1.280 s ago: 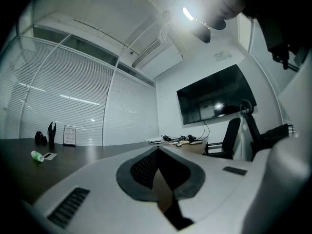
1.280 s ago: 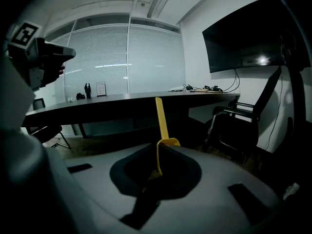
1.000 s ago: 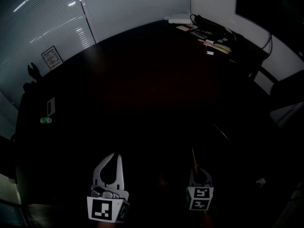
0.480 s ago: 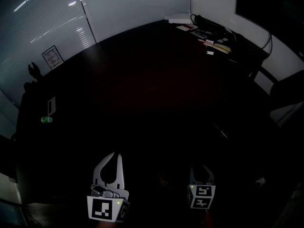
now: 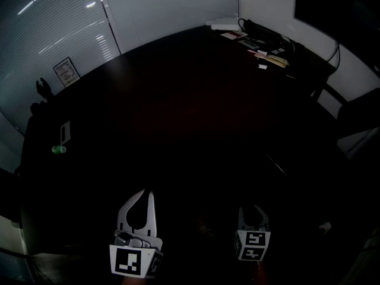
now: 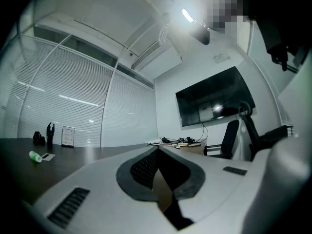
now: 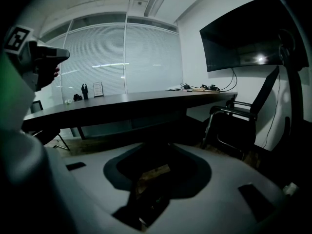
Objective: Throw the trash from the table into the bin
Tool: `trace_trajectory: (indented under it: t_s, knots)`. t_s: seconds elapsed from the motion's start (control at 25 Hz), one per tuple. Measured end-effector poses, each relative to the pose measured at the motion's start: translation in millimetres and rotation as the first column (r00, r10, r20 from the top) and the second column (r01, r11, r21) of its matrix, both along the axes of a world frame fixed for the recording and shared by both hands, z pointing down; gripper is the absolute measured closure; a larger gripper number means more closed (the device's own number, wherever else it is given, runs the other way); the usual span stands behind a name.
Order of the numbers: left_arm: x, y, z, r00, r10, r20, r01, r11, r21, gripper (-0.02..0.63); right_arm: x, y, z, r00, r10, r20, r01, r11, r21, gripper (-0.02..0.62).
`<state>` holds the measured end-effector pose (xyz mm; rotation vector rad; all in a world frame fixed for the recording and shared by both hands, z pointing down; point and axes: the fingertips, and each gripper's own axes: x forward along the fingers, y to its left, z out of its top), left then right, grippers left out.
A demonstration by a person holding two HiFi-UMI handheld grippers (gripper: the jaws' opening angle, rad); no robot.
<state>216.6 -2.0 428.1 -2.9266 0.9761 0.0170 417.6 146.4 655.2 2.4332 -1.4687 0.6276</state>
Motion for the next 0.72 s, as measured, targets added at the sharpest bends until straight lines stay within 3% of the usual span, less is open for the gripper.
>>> trace_trajectory:
  t_s: [0.2, 0.36, 0.72]
  knots:
    - [-1.9, -1.1, -1.6, 1.000, -0.010, 0.002, 0.010, 1.000, 0.002, 0.609, 3.8, 1.4, -7.8, 1.000, 0.012, -0.016, -0.012, 1.000, 0.007, 0.472]
    - [-2.7, -2.6, -5.2, 1.000, -0.017, -0.003, 0.017, 1.000, 0.003, 0.609, 5.5, -0.9, -19.5, 0.999, 0.018, -0.049, -0.016, 0.999, 0.027, 0.582]
    - [-15.0, -7.1, -16.5, 0.999, -0.039, -0.019, 0.039, 0.999, 0.003, 0.609, -1.3, -11.2, -47.8, 0.997, -0.022, -0.067, 0.026, 0.998, 0.054, 0.589]
